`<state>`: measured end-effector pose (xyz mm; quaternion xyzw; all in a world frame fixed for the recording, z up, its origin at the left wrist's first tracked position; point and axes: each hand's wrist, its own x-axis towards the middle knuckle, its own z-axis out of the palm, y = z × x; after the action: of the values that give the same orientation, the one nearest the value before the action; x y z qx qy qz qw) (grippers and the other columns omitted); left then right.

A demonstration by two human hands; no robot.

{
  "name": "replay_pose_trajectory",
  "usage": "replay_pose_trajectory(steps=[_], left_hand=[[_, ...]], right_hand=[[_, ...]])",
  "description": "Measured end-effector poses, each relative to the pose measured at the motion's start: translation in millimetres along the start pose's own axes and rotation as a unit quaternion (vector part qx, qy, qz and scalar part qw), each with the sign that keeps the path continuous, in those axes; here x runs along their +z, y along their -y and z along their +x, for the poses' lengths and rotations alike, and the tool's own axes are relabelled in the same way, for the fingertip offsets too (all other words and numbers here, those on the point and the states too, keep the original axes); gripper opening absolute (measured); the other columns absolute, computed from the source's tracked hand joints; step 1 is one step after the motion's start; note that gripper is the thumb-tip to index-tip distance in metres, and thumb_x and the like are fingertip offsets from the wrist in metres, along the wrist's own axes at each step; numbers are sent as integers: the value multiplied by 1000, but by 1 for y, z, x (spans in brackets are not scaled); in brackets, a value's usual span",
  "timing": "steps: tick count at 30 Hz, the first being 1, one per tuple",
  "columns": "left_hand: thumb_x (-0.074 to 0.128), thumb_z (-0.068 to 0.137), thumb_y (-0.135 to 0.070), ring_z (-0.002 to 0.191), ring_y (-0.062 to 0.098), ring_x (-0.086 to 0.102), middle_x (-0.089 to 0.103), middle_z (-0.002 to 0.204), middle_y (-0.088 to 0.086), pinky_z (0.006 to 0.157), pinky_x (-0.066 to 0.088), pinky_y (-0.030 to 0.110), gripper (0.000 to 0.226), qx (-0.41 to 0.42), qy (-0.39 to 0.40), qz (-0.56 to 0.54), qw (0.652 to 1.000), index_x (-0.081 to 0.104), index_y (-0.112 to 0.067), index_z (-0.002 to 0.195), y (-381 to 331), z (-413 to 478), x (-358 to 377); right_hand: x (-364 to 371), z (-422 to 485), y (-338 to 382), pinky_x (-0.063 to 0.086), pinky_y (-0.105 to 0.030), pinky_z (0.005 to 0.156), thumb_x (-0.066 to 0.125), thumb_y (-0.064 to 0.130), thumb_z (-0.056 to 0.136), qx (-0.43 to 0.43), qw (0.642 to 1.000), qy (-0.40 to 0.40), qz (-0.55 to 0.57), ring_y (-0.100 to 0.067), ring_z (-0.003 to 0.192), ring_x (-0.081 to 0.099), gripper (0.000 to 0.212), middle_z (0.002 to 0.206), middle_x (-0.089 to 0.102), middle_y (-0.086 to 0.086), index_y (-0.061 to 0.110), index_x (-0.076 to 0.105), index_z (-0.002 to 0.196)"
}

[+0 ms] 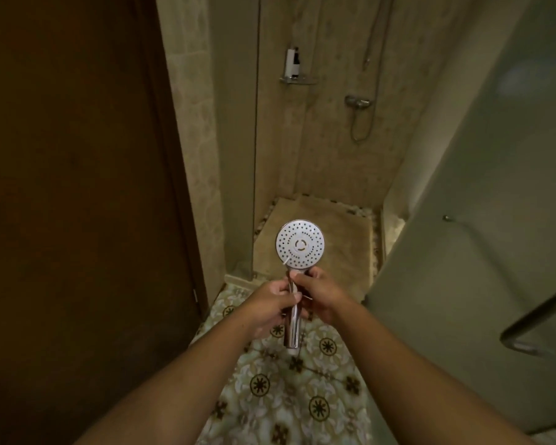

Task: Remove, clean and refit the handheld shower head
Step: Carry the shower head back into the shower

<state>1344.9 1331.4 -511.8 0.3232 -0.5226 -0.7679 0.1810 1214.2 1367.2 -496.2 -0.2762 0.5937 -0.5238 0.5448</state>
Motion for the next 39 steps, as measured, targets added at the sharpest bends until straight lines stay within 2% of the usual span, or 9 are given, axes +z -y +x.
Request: replay_pose_trajectory(steps=[5, 11, 13, 17, 21, 27, 32, 36, 39], left_hand=[[50, 101, -3, 83, 26, 69, 67, 107, 20, 85, 54, 42, 29, -8, 33, 2, 999, 55, -5, 129, -27, 75, -8], [55, 99, -6, 86, 28, 69, 69, 104, 17, 83, 54, 40, 27, -5, 29, 12, 1000, 57, -3, 126, -61, 195, -3], [56, 99, -7, 87, 26, 70, 71, 102, 16, 85, 55, 39, 22, -10, 21, 12, 1000, 61, -2, 120, -73, 236, -2], [62, 96, -15, 92, 24, 72, 74, 102, 12, 80, 58, 35, 14, -26, 17, 23, 999, 73, -12, 105, -96, 309, -1], [66, 93, -12, 91, 20, 73, 77, 103, 7, 71, 57, 33, 24, -32, 14, 72, 997, 65, -16, 116, -127, 370, 3], [69, 90, -9, 96, 26, 70, 71, 104, 14, 78, 55, 43, 30, -4, 15, 94, 995, 61, -13, 119, -165, 461, -9], [67, 91, -7, 88, 23, 71, 71, 99, 9, 74, 57, 42, 27, 7, 50, 77, 996, 64, -13, 117, -189, 556, -47], [67, 91, -4, 88, 27, 72, 71, 102, 13, 81, 56, 47, 31, -13, 53, 49, 997, 63, -16, 120, -219, 645, -76], [64, 94, -4, 87, 28, 73, 69, 104, 17, 75, 59, 44, 33, -33, 66, 51, 996, 58, -9, 126, -246, 702, -90]], right_hand=[[-30, 62, 25, 47, -30, 52, 56, 9, 98, -23, 1000, -5, 9, -22, 64, 61, 8, 80, 62, -12, 5, 59, 104], [-94, 162, 69, 37, -22, 38, 58, 11, 97, -47, 999, -11, -11, -14, 46, 51, 7, 76, 60, -12, 4, 61, 98], [-115, 195, 87, 40, -23, 38, 58, 10, 97, -51, 999, -11, -10, -21, 54, 54, 10, 84, 66, -14, 2, 63, 99], [-160, 257, 127, 55, -29, 59, 59, 10, 96, -54, 998, -19, 30, -21, 81, 68, 19, 101, 73, -12, 4, 63, 113], [-192, 309, 167, 50, -21, 48, 58, 12, 97, -50, 997, -28, 44, -16, 75, 65, 15, 95, 71, -10, 7, 62, 111], [-223, 399, 204, 53, -28, 62, 61, 14, 95, -59, 998, -26, 19, -16, 75, 63, 1, 87, 66, -6, 14, 62, 96], [-240, 496, 225, 54, -39, 74, 60, 17, 97, -52, 998, -38, -15, -25, 85, 61, 7, 89, 62, -11, 11, 63, 98], [-249, 573, 252, 53, -32, 62, 60, 24, 96, -51, 997, -45, -38, -28, 83, 69, 18, 92, 68, -17, 6, 63, 99], [-260, 620, 274, 52, -33, 64, 61, 24, 96, -39, 996, -60, -49, -24, 80, 69, 25, 91, 68, -15, 0, 64, 104]])
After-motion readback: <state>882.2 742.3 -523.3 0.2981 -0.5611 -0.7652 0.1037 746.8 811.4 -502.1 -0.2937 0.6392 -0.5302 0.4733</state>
